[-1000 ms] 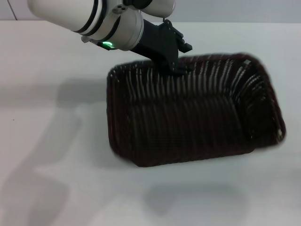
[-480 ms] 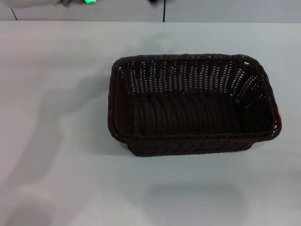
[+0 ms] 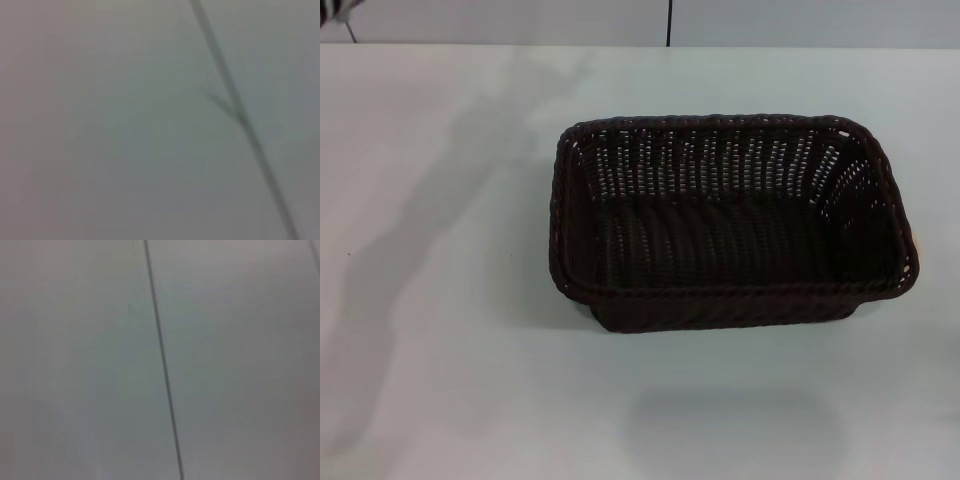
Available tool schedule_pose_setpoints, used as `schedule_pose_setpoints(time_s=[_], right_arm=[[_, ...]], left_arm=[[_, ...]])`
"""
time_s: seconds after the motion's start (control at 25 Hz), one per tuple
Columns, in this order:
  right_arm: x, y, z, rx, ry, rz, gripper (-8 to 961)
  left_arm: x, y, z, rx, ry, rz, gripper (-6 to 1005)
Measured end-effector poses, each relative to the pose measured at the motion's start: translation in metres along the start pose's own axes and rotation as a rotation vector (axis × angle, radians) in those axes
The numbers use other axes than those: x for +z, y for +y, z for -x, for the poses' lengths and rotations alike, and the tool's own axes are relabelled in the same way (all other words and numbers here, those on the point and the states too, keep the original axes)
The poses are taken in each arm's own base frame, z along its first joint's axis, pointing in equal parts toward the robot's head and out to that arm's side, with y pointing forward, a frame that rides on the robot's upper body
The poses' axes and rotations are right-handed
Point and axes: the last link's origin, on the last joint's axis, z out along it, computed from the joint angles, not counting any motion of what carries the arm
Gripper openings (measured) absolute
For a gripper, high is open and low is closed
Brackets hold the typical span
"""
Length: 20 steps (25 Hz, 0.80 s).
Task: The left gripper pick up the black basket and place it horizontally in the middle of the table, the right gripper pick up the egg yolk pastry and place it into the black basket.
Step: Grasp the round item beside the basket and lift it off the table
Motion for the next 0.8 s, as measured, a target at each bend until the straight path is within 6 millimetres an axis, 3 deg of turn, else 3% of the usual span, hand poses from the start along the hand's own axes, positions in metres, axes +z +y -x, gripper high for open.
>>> schedule_pose_setpoints(time_s=[0.28, 0.56, 0.8], right_arm=[[0.007, 0.006, -0.008, -0.001, 0.045, 0.047, 721], [0.007, 0.008, -0.008, 0.001, 0.045, 0.053, 718], [0.007, 0.008, -0.008, 0.004, 0.047, 0.052, 715]], left_arm=[[-0.009, -0.004, 0.006, 0.038, -0.029, -0.123, 844], [-0.009, -0.006, -0.013, 0.132, -0.011, -0.268, 844], [-0.018, 0.01, -0.028, 0.331, 0.092, -0.474, 844]])
